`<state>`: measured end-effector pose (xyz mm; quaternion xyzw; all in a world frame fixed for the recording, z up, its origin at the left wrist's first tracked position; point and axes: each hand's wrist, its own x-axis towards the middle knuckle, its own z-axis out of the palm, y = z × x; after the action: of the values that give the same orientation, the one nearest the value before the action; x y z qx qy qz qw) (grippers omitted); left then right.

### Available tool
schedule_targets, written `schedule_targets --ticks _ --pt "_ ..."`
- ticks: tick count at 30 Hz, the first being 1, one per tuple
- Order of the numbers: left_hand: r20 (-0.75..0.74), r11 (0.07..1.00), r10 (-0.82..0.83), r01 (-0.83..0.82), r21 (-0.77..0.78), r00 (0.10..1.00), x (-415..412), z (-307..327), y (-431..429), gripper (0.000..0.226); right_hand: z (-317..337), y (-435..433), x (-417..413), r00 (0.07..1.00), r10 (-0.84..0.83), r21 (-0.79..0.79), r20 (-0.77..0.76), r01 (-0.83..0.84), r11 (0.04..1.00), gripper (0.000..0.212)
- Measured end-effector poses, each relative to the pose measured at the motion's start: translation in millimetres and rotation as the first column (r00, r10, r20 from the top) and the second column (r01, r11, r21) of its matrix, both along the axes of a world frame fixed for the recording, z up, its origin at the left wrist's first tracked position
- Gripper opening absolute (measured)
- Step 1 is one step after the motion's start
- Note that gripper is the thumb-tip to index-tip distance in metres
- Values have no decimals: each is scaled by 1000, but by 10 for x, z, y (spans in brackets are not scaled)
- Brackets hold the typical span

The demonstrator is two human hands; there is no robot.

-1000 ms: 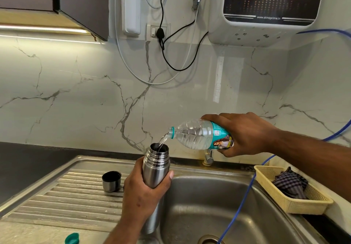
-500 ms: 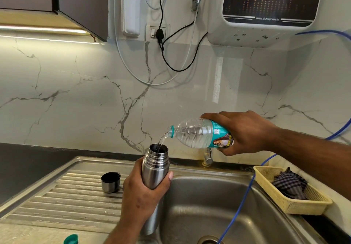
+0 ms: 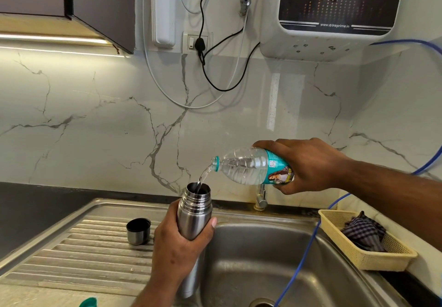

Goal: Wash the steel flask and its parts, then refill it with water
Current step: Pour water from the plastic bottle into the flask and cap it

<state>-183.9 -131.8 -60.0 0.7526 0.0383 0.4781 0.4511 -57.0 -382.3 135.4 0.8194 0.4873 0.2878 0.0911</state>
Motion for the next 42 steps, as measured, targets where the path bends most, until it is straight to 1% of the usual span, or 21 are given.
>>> schedule_targets --ticks 12,19,26,31,42 --pt "-1 999 45 -45 22 999 57 -63 25 67 19 -3 -20 1000 -18 -13 7 18 1000 96" --pt "-1 1000 25 -25 18 1000 52 -58 34 71 16 23 -30 1000 -14 -10 -5 14 1000 94" --pt "6 1000 16 -16 13 1000 42 -46 41 62 17 34 -19 1000 -6 -19 -5 6 1000 93" --pt "-1 1000 16 -16 18 1000 41 -37 37 67 20 39 -20 1000 -6 -21 -13 6 1000 93" --pt "-3 1000 8 -8 13 1000 20 -17 23 66 -29 82 -45 999 -21 -40 -36 19 999 94"
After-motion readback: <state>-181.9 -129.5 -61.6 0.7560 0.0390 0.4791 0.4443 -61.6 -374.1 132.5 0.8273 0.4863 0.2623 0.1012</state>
